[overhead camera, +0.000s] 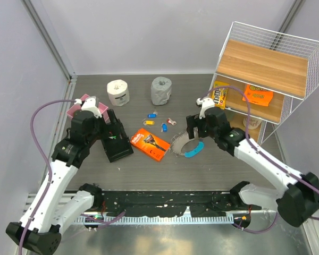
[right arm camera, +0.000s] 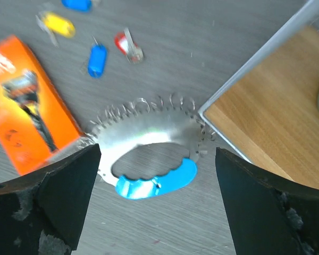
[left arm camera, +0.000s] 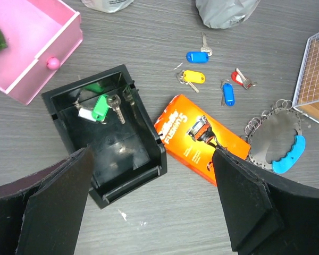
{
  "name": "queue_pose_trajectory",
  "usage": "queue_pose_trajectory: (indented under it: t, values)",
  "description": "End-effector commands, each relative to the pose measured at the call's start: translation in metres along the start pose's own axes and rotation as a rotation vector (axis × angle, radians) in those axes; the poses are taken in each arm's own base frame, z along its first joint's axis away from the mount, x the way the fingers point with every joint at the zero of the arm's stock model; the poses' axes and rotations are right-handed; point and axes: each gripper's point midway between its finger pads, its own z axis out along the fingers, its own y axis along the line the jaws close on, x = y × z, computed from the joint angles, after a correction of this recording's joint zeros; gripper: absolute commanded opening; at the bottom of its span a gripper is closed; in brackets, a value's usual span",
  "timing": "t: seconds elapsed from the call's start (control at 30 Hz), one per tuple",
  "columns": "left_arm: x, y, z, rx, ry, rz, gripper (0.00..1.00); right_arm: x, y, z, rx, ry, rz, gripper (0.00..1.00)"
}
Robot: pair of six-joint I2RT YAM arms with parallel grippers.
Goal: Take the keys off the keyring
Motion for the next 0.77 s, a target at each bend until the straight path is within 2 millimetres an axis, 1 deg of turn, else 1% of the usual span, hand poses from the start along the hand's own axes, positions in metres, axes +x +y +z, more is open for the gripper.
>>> queue_pose_trajectory:
  t: [0.0,0.03,0.07,0.1,0.13,0.17,0.2,0.23,0.27,0.3,0.33,0.37,0.4,0.5,0.57,0.67,0.73]
  values:
    - [-0.031,0.006,-0.039,-0.043,-0.091,-0.001,1.0,-0.112,0.005,-0.086,-0.046,-0.332,0.182,0.96]
    - [-0.04,0.009,-0.051,-0.056,-0.124,0.007,1.0,-0.114,0.004,-0.101,-0.05,-0.335,0.164,0.96]
    - [-0.049,0.011,-0.063,-0.07,-0.152,0.028,1.0,-0.132,0.001,-0.13,-0.056,-0.414,0.17,0.95]
    - [-0.059,0.015,-0.077,-0.085,-0.193,0.047,1.0,-0.137,-0.004,-0.145,-0.048,-0.455,0.17,0.95]
    - [-0.07,0.021,-0.093,-0.112,-0.24,0.064,0.99,-0.146,-0.008,-0.174,-0.05,-0.539,0.183,0.96]
    - [-0.08,0.026,-0.109,-0.14,-0.286,0.081,0.99,-0.15,-0.018,-0.187,-0.009,-0.584,0.203,0.96]
    - [-0.092,0.033,-0.128,-0.168,-0.349,0.088,1.0,-0.158,-0.026,-0.218,0.001,-0.664,0.223,0.96]
    - [-0.102,0.039,-0.147,-0.198,-0.408,0.108,1.0,-0.158,-0.038,-0.23,0.056,-0.685,0.242,0.95]
    - [-0.112,0.044,-0.166,-0.22,-0.467,0.1,1.0,-0.165,-0.045,-0.259,0.068,-0.752,0.249,0.96]
    - [-0.12,0.05,-0.187,-0.24,-0.526,0.086,1.0,-0.162,-0.055,-0.274,0.108,-0.775,0.262,0.96]
    - [-0.125,0.052,-0.201,-0.239,-0.568,0.079,1.0,-0.165,-0.06,-0.289,0.126,-0.802,0.268,0.96]
    - [-0.128,0.051,-0.216,-0.221,-0.611,0.069,1.0,-0.161,-0.069,-0.303,0.16,-0.824,0.287,0.96]
    - [-0.13,0.05,-0.227,-0.2,-0.649,0.061,1.0,-0.163,-0.073,-0.315,0.174,-0.85,0.29,0.95]
    - [-0.131,0.044,-0.246,-0.132,-0.725,0.071,1.0,-0.157,-0.084,-0.338,0.209,-0.903,0.307,0.96]
    - [-0.128,0.043,-0.254,-0.112,-0.744,0.083,1.0,-0.155,-0.087,-0.347,0.211,-0.925,0.314,0.95]
    - [-0.124,0.044,-0.257,-0.107,-0.734,0.091,1.0,-0.152,-0.085,-0.349,0.194,-0.926,0.32,0.96]
    - [-0.123,0.04,-0.258,-0.082,-0.734,0.097,1.0,-0.153,-0.082,-0.348,0.178,-0.922,0.314,0.95]
